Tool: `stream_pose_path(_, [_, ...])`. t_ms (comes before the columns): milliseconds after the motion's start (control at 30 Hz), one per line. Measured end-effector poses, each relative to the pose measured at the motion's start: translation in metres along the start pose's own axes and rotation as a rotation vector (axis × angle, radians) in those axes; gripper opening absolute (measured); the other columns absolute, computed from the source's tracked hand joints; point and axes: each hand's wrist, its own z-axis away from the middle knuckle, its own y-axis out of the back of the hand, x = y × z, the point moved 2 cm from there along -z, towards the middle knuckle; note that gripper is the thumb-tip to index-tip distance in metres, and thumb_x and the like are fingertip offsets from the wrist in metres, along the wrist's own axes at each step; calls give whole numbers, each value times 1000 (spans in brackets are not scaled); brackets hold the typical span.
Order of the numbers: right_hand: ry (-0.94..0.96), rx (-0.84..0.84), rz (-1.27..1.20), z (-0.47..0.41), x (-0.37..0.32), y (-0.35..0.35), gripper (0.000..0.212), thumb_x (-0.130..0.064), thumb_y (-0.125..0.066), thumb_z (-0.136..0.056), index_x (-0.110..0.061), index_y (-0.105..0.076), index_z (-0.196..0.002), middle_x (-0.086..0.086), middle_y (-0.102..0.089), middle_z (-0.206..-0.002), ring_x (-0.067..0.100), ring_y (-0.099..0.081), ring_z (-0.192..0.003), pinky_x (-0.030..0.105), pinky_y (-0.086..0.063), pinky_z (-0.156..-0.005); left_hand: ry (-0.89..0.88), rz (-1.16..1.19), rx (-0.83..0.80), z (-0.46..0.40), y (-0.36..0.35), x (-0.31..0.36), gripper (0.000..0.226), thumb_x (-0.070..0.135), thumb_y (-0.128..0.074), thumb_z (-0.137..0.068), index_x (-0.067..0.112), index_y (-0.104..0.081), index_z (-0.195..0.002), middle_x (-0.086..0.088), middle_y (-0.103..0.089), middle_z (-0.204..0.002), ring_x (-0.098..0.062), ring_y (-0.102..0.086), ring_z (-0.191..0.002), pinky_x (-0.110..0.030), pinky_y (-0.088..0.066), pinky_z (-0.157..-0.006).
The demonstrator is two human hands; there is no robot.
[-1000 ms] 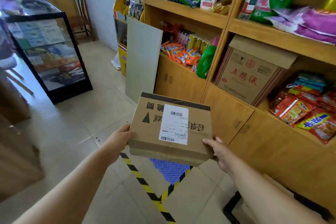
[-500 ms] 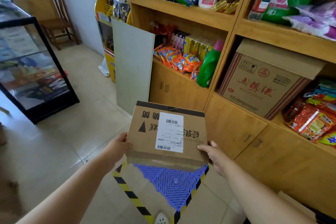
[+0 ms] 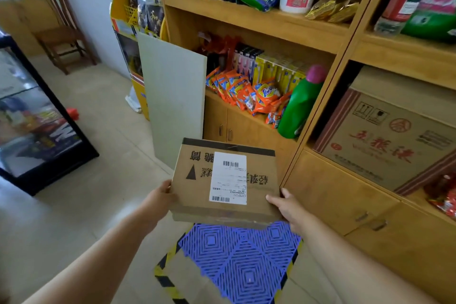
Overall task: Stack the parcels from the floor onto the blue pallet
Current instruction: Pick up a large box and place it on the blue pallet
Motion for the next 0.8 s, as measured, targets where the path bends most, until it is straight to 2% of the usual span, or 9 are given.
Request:
stream_pose_path(133, [-24, 61, 16, -34, -12, -8, 68, -26, -65, -88, -13, -32, -146, 10, -50, -139, 28, -55, -118, 42, -45, -102, -10, 10, -73, -52, 7, 18, 47, -8, -45, -86, 8, -45, -131, -8, -58, -107, -29, -54, -108, -42, -43, -100])
stream_pose_path(233, [-53, 142, -9, -61, -18, -19, 70, -28, -65, -88, -15, -29, -147, 10, -47, -142, 29, -53, -120, 45, -44, -103, -22, -11, -153, -93, 16, 36, 57, 8, -55, -71, 12, -47, -127, -7, -60, -105, -30, -55, -107, -43, -43, -101])
stream_pose_path(300, [-76, 191, -29, -74, -28, -35, 69, -26, -64, -90, -14, -28, -147, 9, -43, -145, 29, -50, -123, 43, -43, -103, -37, -57, -196, -132, 25, 45, 63, 16, -49, -60, 14, -49, -122, -11, -61, -110, -32, -55, -109, -46, -43, -101])
stream_pose_path(367, [-111, 237, -45, -86, -38, -55, 64, -24, -59, -94, -13, -26, -148, 7, -43, -144, 28, -49, -123, 38, -45, -94, -41, -103, -238, -175, 34, 50, 61, 15, -50, -64, 6, -50, -124, -16, -60, -113, -34, -56, -107, -48, -45, -98])
stream_pose_path(467, [-176, 302, -72, -105, -44, -87, 60, -30, -54, -96, -21, -24, -148, 1, -43, -138, 26, -49, -116, 35, -43, -74, -53, -198, -311, -237, 49, 56, 44, -2, -44, -85, 2, -49, -128, -15, -61, -111, -34, -56, -104, -48, -47, -93])
stream_pose_path(533, [-237, 332, -103, -116, -44, -106, 59, -36, -54, -95, -31, -26, -146, -2, -39, -143, 25, -47, -119, 38, -47, -76, -54, -247, -335, -270, 56, 60, 41, -6, -40, -88, 3, -49, -127, -13, -60, -111, -30, -55, -102, -42, -46, -88])
stream_pose_path(633, [-283, 384, -190, -136, -34, -130, 34, -26, -54, -96, -32, -41, -127, 0, -45, -133, 21, -48, -110, 46, -50, -89, -47, -320, -368, -311, 56, 58, 32, -4, -41, -90, 9, -47, -119, -9, -56, -111, -26, -51, -102, -36, -40, -88])
stream_pose_path(700, [-309, 430, -217, -149, -20, -142, 40, -19, -54, -96, -25, -42, -134, 4, -46, -134, 24, -50, -111, 48, -50, -94, -34, -387, -397, -337, 50, 46, 36, -5, -41, -90, 11, -48, -122, -10, -57, -113, -26, -51, -105, -36, -40, -89])
stream_pose_path(800, [-354, 493, -213, -166, 4, -153, 48, -13, -53, -96, -18, -37, -141, 9, -43, -142, 33, -48, -122, 48, -50, -93, -19, -459, -405, -370, 32, 19, 43, -9, -38, -86, 9, -52, -122, -13, -60, -116, -27, -54, -102, -34, -42, -83])
